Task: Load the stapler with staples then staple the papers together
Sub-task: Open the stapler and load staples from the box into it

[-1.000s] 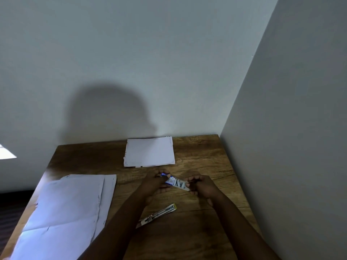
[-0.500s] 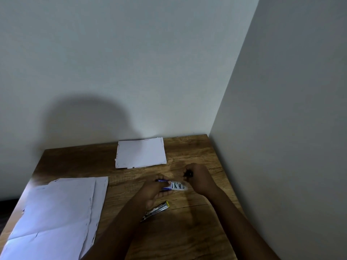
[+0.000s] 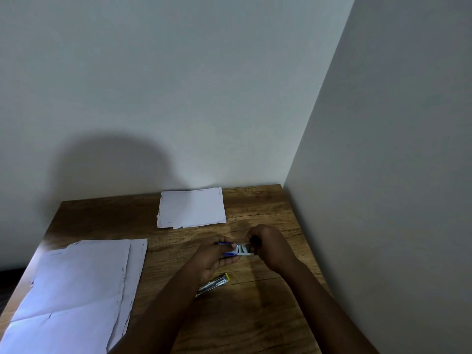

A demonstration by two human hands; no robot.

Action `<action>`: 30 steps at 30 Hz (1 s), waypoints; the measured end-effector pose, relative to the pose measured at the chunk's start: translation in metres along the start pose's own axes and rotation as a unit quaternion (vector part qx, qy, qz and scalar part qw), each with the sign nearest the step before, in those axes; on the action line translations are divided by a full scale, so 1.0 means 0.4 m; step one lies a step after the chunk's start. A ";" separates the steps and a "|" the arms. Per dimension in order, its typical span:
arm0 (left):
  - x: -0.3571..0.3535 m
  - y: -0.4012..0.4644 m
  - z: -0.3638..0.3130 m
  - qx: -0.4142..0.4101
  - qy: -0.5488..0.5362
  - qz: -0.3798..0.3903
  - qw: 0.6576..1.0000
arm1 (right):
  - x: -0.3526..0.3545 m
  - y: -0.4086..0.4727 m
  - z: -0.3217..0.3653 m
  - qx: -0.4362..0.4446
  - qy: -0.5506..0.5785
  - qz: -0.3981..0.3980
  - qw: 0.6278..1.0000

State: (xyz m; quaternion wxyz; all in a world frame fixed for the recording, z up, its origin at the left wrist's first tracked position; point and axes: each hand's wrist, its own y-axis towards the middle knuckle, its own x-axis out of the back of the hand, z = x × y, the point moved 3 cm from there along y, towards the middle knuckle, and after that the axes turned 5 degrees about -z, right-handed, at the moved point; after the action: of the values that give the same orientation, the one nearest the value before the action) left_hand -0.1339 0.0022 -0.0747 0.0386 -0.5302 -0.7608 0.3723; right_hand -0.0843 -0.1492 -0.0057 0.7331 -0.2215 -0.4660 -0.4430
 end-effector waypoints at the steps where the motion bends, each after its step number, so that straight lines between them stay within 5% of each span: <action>1: -0.001 -0.002 -0.001 0.000 0.000 0.001 1.000 | 0.001 0.000 0.003 0.003 -0.005 -0.005 1.000; 14: -0.009 -0.007 -0.008 -0.010 -0.014 0.006 1.000 | 0.001 -0.016 0.020 0.040 -0.078 -0.011 0.996; 24: 0.001 -0.004 0.003 0.000 -0.024 0.010 1.000 | 0.007 -0.021 -0.010 -0.012 0.062 -0.027 0.998; 26: 0.003 -0.004 0.001 0.001 -0.028 0.010 1.000 | 0.017 -0.023 -0.018 -0.077 0.195 -0.065 0.976; 30: 0.000 -0.005 -0.006 0.004 -0.031 0.012 0.999 | 0.020 -0.036 -0.058 -0.275 0.424 -0.168 0.846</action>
State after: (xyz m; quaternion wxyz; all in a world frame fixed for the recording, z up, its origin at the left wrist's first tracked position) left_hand -0.1345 0.0032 -0.0717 0.0125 -0.5272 -0.7535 0.3926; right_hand -0.0839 -0.1773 -0.0110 0.6827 -0.1229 0.0015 -0.7203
